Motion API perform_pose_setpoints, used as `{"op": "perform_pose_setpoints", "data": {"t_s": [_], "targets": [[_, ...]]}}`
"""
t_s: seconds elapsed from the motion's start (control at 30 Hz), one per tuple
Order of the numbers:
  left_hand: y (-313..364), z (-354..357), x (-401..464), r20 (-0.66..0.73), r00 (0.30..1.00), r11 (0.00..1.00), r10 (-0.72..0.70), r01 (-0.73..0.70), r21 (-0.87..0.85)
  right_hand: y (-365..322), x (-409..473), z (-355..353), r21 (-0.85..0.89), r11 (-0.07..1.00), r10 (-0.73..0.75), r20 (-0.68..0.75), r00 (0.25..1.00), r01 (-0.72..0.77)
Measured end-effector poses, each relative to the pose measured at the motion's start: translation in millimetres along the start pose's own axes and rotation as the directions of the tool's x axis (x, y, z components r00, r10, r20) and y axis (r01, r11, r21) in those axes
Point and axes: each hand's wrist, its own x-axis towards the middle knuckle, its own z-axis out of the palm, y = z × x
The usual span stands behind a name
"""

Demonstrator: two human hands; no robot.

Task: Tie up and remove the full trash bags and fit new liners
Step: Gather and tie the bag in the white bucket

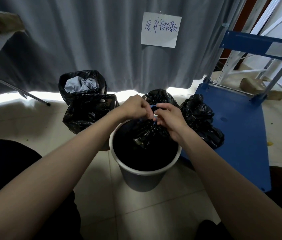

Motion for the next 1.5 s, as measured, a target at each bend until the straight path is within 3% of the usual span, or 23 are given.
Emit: {"op": "perform_pose_setpoints", "data": {"t_s": [0.1, 0.23, 0.53, 1.1, 1.3, 1.5], "targets": [[-5.3, -8.7, -2.3, 0.033, 0.993, 0.986, -0.112, 0.115, -0.121, -7.9, -6.6, 0.9, -0.089, 0.991, -0.083, 0.134, 0.988, 0.095], [-6.0, -13.0, -0.7, 0.057, 0.974, 0.963, -0.221, 0.227, -0.148, -9.5, -7.8, 2.1, -0.415, 0.862, -0.228, 0.196, 0.954, 0.291], [-6.2, -14.2, 4.2, 0.128, 0.926, 0.927, -0.354, 0.366, -0.082, -1.7, -8.4, 2.1, -0.61, 0.708, -0.304, 0.191, 0.933, 0.356], [6.4, -14.7, -4.0, 0.28, 0.887, 0.929, -0.367, 0.367, 0.052, 3.6, -10.6, 10.6, -0.648, 0.678, -0.341, 0.139, 0.93, 0.346], [5.8, -14.8, -2.7, 0.269, 0.898, 0.934, -0.349, 0.358, 0.017, 1.1, -11.4, 6.7, -0.61, 0.734, -0.299, 0.105, 0.948, 0.299], [0.0, -15.4, -0.7, 0.226, 0.895, 0.912, -0.385, 0.406, -0.055, 4.4, -18.4, 10.8, -0.58, 0.743, -0.287, 0.173, 0.942, 0.333]]}}
